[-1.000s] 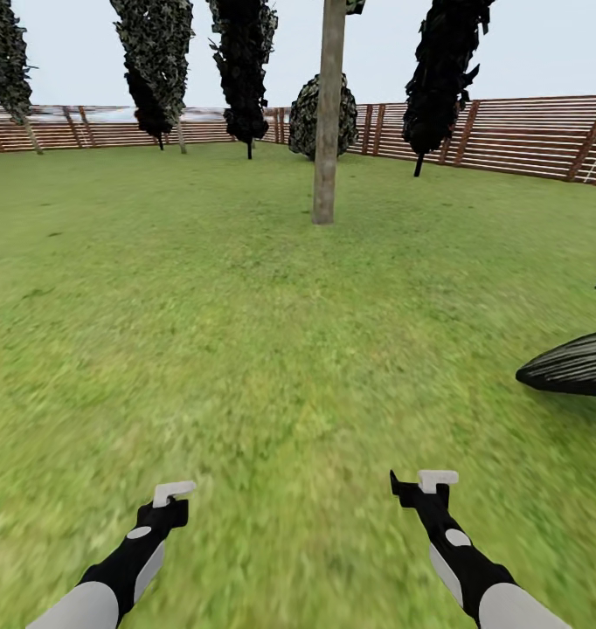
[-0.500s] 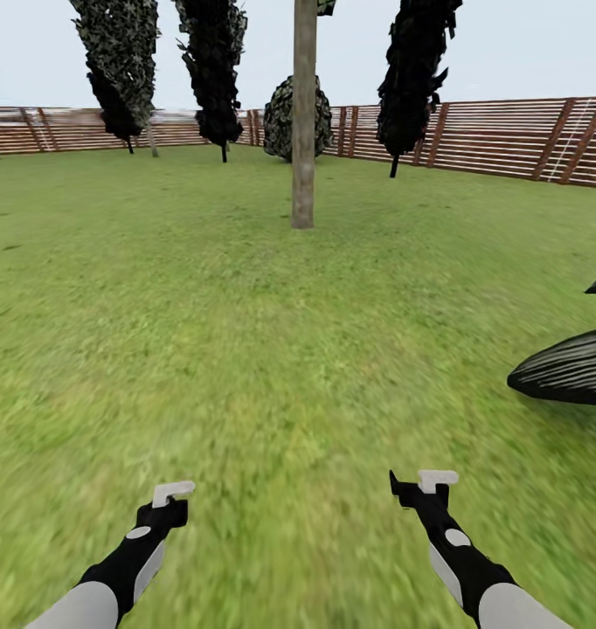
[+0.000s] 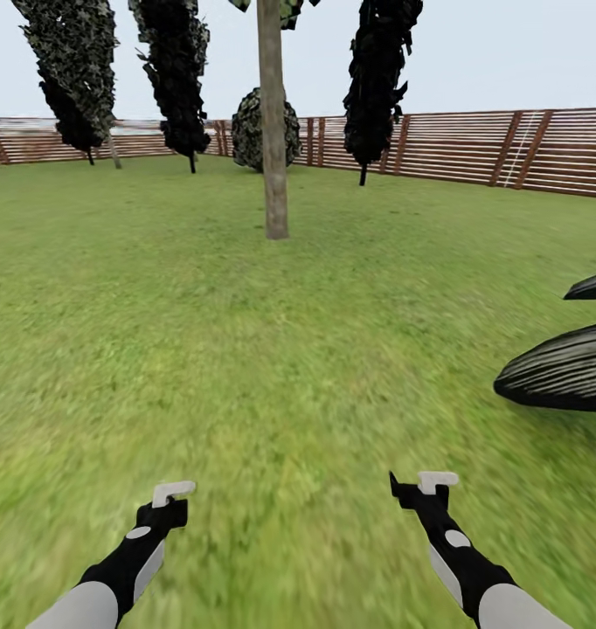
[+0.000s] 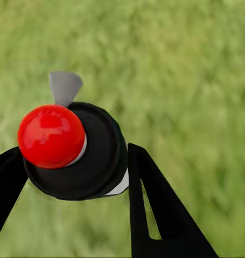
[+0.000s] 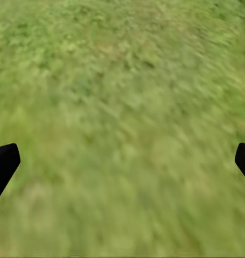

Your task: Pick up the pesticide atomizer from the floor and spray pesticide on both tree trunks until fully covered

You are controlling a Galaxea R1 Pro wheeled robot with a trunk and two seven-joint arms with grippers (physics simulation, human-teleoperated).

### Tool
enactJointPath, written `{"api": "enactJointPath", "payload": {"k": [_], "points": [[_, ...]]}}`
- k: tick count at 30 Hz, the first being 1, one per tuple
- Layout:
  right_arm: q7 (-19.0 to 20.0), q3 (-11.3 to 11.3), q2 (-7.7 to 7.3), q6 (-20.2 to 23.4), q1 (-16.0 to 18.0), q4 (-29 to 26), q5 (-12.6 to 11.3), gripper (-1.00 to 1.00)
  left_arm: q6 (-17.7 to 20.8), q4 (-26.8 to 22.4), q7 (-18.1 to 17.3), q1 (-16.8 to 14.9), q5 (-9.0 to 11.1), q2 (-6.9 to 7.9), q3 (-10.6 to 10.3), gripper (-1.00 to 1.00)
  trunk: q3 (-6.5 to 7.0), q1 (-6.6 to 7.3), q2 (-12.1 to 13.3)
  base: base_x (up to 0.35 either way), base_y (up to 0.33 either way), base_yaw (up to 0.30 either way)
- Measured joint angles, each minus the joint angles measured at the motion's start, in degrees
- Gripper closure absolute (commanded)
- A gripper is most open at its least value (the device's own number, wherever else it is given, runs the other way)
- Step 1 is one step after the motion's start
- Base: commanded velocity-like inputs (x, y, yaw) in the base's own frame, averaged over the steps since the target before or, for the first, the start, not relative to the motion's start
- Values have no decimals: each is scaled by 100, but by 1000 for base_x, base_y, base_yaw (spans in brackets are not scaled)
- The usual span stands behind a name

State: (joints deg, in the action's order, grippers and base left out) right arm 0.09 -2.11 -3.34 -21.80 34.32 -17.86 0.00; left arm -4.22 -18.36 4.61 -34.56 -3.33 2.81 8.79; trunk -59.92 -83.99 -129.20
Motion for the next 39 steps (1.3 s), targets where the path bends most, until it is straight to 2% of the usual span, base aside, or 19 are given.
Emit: {"api": "enactJointPath", "payload": {"k": [14, 24, 39], "points": [[0, 0, 0, -2, 2, 2, 0, -100, 0, 0, -2, 1, 0, -1, 0, 100, 6, 0, 0, 321, 148, -16], [0, 0, 0, -2, -2, 2, 0, -100, 0, 0, -4, 2, 0, -3, -8, 100, 6, 0, 0, 320, 145, -190], [0, 0, 0, -1, -3, 2, 2, -100, 0, 0, -4, -1, 0, -3, -9, 100, 6, 0, 0, 321, 145, -10]]}}
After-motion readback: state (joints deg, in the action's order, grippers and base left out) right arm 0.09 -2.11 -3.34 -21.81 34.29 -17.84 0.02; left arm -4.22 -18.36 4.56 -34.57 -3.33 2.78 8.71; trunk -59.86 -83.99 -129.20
